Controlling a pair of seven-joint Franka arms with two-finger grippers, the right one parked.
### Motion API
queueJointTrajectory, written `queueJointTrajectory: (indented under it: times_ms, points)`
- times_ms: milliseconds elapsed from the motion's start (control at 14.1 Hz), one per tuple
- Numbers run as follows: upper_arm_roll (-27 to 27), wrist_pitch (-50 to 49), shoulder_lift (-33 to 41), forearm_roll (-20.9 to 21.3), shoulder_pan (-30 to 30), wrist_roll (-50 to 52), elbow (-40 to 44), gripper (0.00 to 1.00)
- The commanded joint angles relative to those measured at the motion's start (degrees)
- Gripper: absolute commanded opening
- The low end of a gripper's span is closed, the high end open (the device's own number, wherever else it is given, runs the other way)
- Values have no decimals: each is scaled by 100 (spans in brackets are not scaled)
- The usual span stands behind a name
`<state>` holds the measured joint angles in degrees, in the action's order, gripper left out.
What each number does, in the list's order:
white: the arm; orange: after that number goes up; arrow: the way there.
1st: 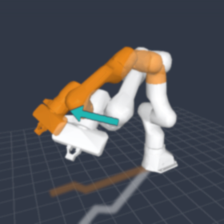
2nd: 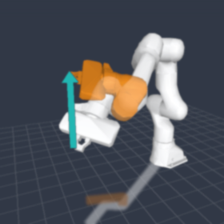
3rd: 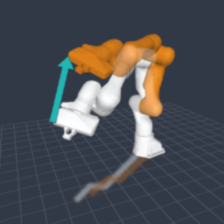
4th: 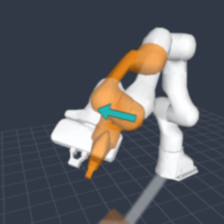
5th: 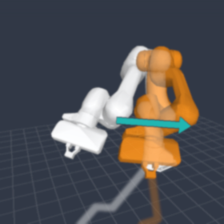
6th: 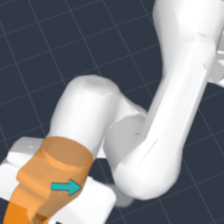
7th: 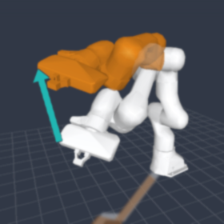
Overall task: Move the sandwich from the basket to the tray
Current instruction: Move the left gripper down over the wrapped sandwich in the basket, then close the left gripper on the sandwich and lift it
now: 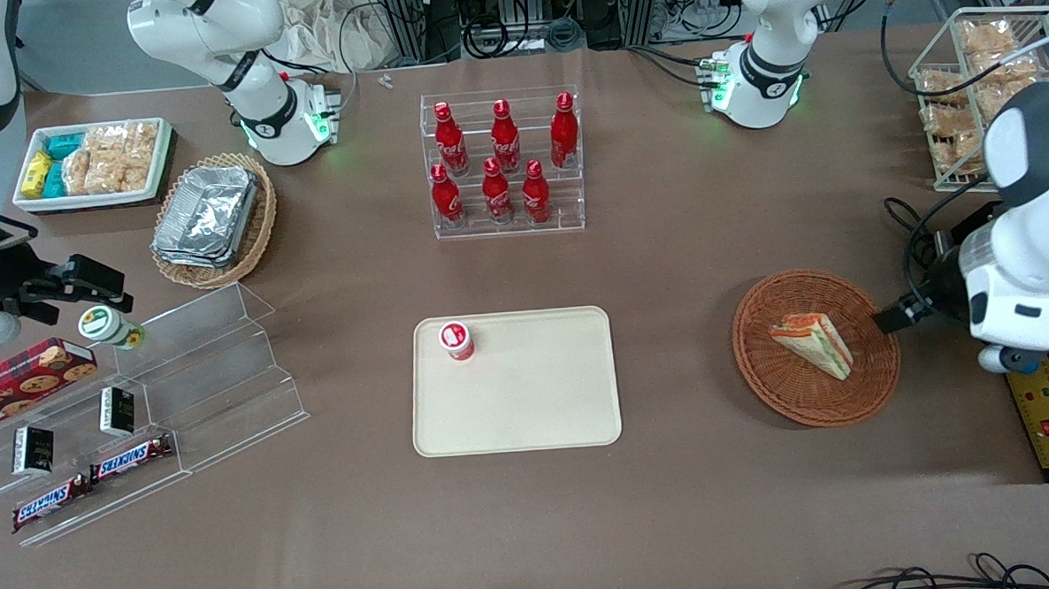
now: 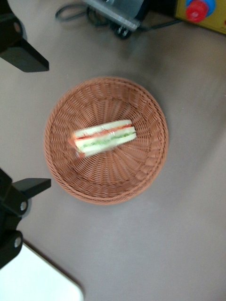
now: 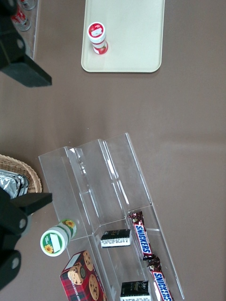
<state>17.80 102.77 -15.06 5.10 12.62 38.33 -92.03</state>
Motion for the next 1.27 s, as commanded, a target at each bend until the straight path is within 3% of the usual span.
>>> queueJointTrajectory:
  times_ms: [0, 142, 496, 1204]
  points:
    - [4, 559, 100, 35, 12, 822, -622, 100]
    - [-5, 918, 39, 17, 21, 1787, -833, 100]
    - [-31, 1886, -119, 26, 56, 2870, -1651, 100]
    - [-119, 2273, -621, 105, 83, 2943, -1931, 100]
